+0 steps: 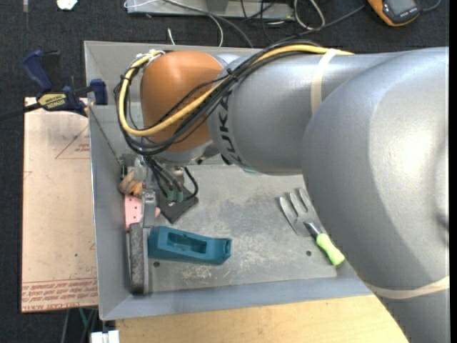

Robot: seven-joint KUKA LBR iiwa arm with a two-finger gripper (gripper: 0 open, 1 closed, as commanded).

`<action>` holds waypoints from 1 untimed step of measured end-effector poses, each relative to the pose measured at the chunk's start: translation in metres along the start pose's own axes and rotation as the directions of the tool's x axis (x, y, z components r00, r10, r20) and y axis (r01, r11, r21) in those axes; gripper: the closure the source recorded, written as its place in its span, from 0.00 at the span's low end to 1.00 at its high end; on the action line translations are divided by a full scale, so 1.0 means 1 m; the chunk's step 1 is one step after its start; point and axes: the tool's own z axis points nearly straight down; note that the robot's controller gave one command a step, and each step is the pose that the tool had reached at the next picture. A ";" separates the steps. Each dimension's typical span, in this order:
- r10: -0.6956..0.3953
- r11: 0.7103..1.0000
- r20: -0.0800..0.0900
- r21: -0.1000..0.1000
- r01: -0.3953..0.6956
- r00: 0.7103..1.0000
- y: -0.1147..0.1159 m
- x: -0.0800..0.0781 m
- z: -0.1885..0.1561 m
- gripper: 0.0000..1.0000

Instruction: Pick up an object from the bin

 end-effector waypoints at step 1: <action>0.041 0.999 0.012 -0.023 -0.041 0.999 -0.033 0.056 0.069 0.00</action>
Offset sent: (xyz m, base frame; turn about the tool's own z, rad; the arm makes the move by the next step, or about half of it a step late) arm -0.0454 -0.0803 -0.0803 -0.5273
